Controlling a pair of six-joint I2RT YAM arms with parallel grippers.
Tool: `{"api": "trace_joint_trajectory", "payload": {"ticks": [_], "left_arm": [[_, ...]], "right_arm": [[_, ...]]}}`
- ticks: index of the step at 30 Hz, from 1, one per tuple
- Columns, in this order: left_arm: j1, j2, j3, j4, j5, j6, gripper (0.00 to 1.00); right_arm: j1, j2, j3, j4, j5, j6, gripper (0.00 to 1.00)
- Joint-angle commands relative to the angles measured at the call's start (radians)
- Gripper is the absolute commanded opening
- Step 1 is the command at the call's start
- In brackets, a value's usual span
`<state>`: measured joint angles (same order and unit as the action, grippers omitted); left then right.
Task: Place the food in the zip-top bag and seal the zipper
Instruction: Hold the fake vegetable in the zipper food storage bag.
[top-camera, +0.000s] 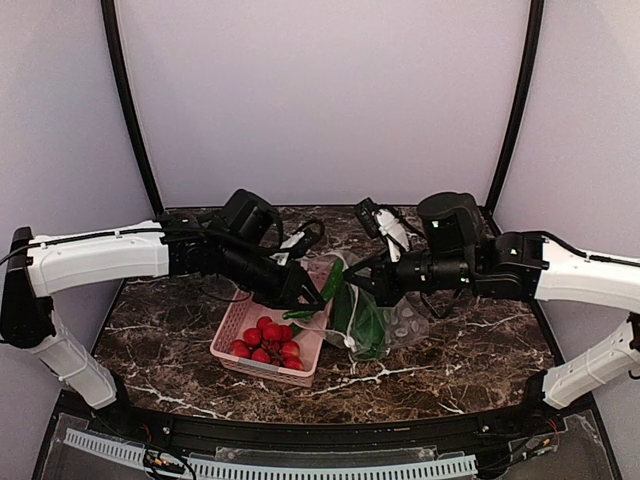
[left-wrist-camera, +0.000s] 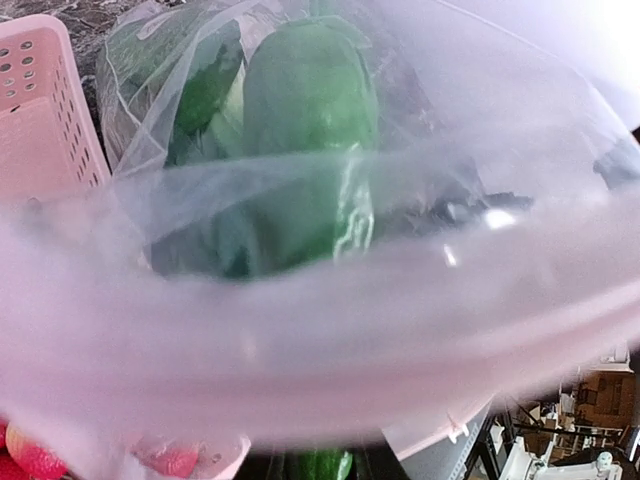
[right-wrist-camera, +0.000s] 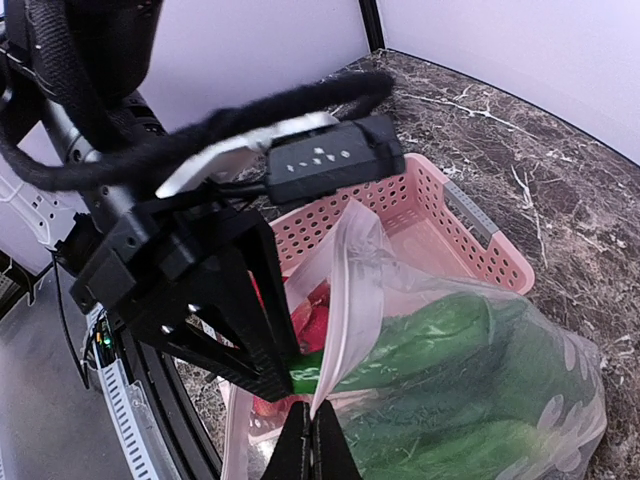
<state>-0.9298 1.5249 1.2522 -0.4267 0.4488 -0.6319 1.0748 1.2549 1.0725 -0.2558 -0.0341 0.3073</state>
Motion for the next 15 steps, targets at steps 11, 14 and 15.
{"api": "trace_joint_trajectory", "payload": {"ticks": [11,14,15], "left_arm": [[0.014,0.189,0.147,0.051,-0.043,0.018,0.21],[0.013,0.189,0.13,0.062,-0.061,0.011,0.24],[0.013,0.19,0.127,0.061,-0.07,0.011,0.25]], "right_arm": [[0.012,0.036,0.023,0.033,0.03,0.06,0.0],[0.013,0.038,0.025,0.025,0.078,0.079,0.0],[0.012,0.038,0.025,0.024,0.083,0.081,0.0]]}}
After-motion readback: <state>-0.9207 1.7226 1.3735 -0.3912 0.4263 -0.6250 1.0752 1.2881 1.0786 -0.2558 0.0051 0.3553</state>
